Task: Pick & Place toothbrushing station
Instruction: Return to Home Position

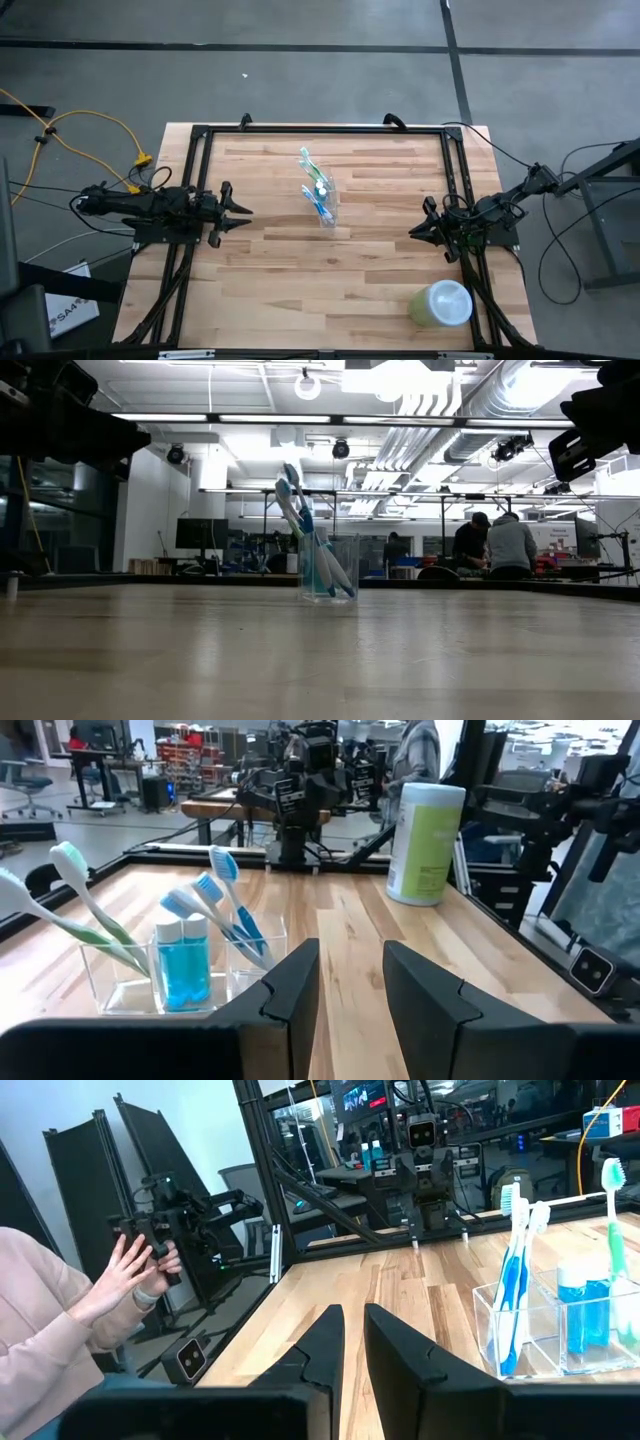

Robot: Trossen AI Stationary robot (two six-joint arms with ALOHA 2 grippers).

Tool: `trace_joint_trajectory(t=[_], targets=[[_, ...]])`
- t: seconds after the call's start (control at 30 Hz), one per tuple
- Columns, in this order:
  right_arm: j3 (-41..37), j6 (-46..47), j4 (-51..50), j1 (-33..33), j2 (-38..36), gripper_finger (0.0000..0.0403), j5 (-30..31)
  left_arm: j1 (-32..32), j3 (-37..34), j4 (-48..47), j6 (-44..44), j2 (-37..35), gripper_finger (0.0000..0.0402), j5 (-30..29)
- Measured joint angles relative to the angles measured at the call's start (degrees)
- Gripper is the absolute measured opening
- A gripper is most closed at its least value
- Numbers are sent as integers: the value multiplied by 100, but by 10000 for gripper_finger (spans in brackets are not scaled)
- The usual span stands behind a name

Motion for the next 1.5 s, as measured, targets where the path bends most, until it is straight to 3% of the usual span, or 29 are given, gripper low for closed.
trace_joint_trajectory(t=[1.5], targets=[[2, 0, 0, 2, 0, 36, 0, 1, -144, 341, -438, 0, 110, -144]])
